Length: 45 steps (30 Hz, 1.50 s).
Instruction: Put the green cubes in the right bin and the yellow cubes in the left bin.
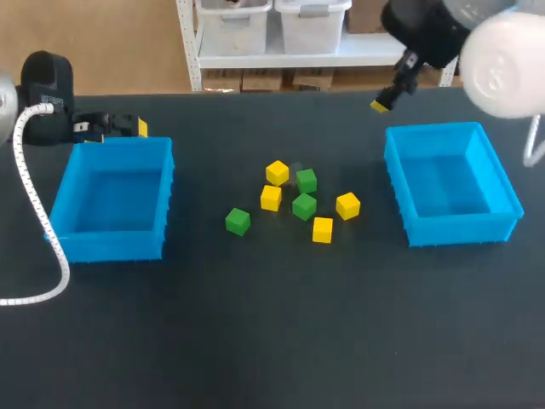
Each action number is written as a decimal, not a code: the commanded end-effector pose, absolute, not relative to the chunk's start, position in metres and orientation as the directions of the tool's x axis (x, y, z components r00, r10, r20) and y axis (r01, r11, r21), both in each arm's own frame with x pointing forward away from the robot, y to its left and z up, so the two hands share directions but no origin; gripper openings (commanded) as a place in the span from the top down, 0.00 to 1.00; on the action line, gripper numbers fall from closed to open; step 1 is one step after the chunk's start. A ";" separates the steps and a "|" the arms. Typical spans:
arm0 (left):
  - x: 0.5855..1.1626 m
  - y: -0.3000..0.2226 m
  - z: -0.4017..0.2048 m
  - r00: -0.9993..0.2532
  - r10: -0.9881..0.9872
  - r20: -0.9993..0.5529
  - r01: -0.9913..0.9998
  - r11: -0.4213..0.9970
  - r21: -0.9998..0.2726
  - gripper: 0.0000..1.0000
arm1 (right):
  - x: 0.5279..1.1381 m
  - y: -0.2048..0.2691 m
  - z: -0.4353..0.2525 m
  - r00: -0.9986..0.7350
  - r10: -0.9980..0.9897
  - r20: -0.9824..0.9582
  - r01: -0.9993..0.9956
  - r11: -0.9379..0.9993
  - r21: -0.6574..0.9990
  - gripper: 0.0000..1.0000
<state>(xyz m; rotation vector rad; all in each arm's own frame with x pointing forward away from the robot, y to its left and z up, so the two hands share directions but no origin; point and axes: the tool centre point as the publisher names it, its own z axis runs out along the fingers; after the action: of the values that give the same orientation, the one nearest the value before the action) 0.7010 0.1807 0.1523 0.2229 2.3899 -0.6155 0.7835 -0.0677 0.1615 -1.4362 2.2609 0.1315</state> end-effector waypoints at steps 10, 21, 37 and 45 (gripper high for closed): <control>0.701 0.183 0.151 -0.770 0.001 -0.639 0.315 0.870 -0.378 0.00 | 0.793 -0.037 0.124 -0.056 -0.989 -0.134 -0.973 0.084 -0.215 0.00; 0.701 0.183 0.151 -0.770 0.001 -0.639 0.315 0.870 -0.378 0.00 | 0.793 -0.009 0.106 0.140 -0.989 -0.053 -0.966 -0.125 -0.225 0.00; 0.701 0.183 0.151 -0.770 0.001 -0.639 0.315 0.870 -0.378 0.00 | 0.788 0.021 0.054 0.269 -0.963 0.015 -0.950 -0.268 -0.159 0.00; 0.701 0.183 0.151 -0.770 0.001 -0.639 0.315 0.870 -0.378 0.00 | 0.786 0.031 0.030 0.261 -0.965 0.030 -0.956 -0.263 -0.132 0.00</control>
<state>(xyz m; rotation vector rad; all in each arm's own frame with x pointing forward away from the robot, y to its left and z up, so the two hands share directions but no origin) 0.7010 0.1807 0.1523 0.2229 2.3899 -0.6155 0.7802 0.0248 0.0368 -2.4183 1.8398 -0.1662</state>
